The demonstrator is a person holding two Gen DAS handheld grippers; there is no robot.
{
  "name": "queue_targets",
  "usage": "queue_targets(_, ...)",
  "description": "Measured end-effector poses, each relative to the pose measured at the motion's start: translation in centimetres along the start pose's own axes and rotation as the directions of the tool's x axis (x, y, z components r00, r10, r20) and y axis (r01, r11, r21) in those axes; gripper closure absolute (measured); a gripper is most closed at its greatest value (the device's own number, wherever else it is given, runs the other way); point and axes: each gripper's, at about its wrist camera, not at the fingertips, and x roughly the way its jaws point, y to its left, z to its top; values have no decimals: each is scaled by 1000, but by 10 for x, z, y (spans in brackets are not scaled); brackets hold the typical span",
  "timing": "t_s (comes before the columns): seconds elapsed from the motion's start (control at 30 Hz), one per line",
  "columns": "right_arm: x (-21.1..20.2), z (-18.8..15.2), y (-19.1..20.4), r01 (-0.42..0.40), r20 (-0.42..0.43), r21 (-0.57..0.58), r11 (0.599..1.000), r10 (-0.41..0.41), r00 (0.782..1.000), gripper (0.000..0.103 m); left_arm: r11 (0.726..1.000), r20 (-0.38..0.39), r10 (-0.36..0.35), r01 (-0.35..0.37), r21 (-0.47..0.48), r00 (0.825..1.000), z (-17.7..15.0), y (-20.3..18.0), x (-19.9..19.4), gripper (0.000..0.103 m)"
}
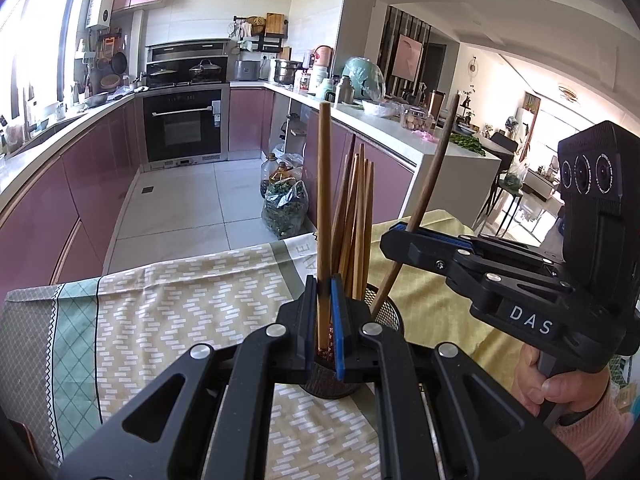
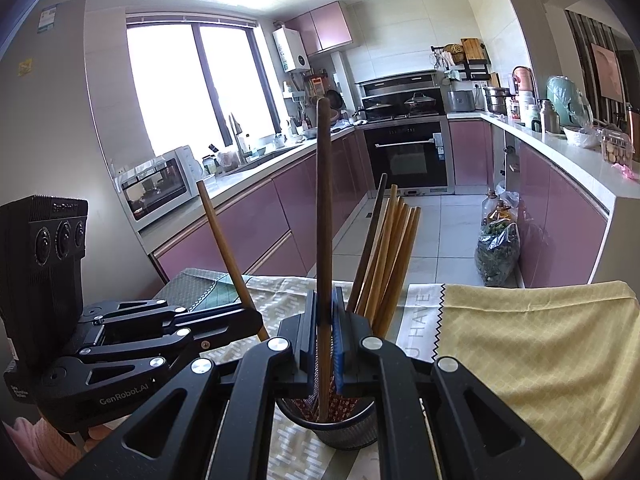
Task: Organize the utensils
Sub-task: 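Lower the left gripper's chopstick into the mesh cup while the right gripper lowers its chopstick in, then open both grippers and withdraw them from the mesh cup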
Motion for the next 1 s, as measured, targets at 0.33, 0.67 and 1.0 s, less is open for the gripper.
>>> queue_targets(0.33,8,-5,-6,-5,-17,12,1000,6,1000,97,1000,-13,3,-2,15,1000,-3,-1,5,95)
queue_targets(0.67,15,-12,-11,-9,-30,35,999,10,999,97,1000,-20,12,-11,14,1000,-2,0,15,95)
queue_targets(1.0,16,-16,-22,-13,-33,73,997,16,999,97,1000,-39,11,-12,-3,999,-4,5,31,95)
